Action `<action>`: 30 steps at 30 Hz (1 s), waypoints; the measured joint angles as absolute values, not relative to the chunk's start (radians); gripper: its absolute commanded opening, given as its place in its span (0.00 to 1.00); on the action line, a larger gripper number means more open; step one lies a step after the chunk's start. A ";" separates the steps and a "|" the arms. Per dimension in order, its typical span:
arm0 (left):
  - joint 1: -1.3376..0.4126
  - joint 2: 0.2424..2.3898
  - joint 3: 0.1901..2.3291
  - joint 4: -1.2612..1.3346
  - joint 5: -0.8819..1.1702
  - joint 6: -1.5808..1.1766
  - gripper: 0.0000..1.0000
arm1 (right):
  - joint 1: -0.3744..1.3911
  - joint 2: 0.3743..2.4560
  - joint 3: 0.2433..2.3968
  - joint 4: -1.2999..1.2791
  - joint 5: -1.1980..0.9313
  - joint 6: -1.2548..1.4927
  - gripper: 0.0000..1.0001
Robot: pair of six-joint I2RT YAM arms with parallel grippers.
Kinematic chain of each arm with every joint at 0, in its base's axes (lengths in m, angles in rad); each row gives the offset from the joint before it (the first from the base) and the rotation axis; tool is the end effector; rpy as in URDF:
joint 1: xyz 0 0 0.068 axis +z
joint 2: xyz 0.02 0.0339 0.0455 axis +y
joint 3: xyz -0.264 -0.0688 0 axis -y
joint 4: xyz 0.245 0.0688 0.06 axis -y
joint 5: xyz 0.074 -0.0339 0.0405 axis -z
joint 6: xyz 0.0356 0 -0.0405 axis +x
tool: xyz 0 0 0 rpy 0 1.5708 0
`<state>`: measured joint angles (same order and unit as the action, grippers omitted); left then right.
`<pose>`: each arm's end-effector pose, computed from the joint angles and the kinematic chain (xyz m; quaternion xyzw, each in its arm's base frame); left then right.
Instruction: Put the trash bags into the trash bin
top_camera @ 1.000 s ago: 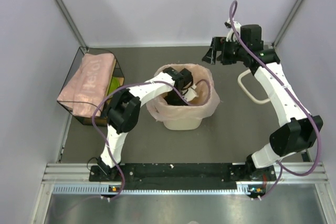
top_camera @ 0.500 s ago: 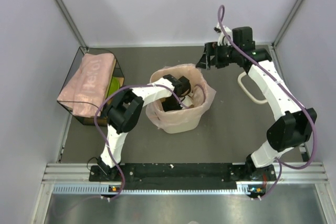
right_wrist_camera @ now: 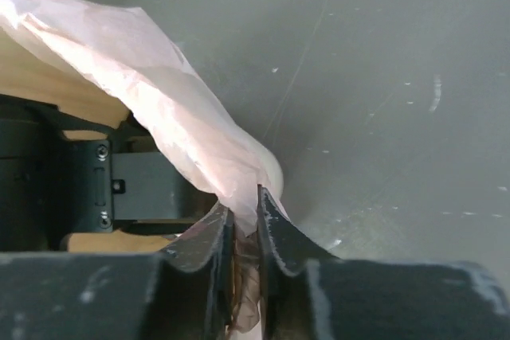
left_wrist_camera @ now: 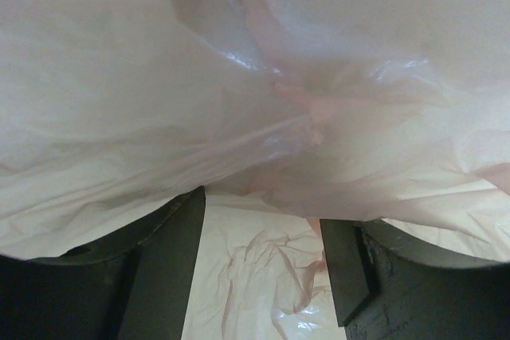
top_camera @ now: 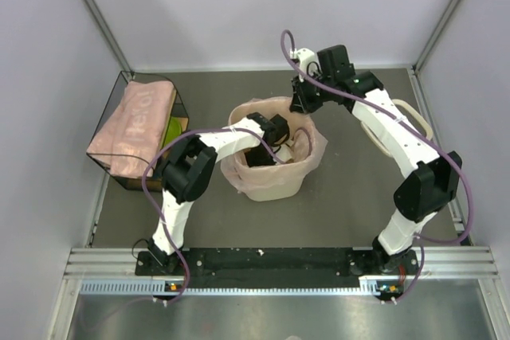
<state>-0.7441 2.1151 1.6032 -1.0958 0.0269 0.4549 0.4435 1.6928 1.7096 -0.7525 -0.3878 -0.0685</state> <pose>0.2904 -0.2687 0.1621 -0.5639 -0.8255 0.0106 0.0202 0.3333 0.1732 0.3679 -0.3027 0.8479 0.2472 0.3581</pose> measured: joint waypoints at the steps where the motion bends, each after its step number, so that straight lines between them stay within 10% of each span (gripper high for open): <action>1: -0.743 2.112 1.603 -1.093 0.018 0.459 0.66 | 0.453 1.693 1.710 -0.754 -0.371 -0.079 0.00; 30: -0.720 1.792 1.549 -0.933 0.045 0.461 0.69 | 0.476 1.638 1.649 -0.695 -0.155 -0.102 0.00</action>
<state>-0.7200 1.7920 1.5490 -0.9333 0.0452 0.4610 0.4759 1.6379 1.6493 -0.6949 -0.1551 -0.1024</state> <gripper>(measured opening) 0.692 0.033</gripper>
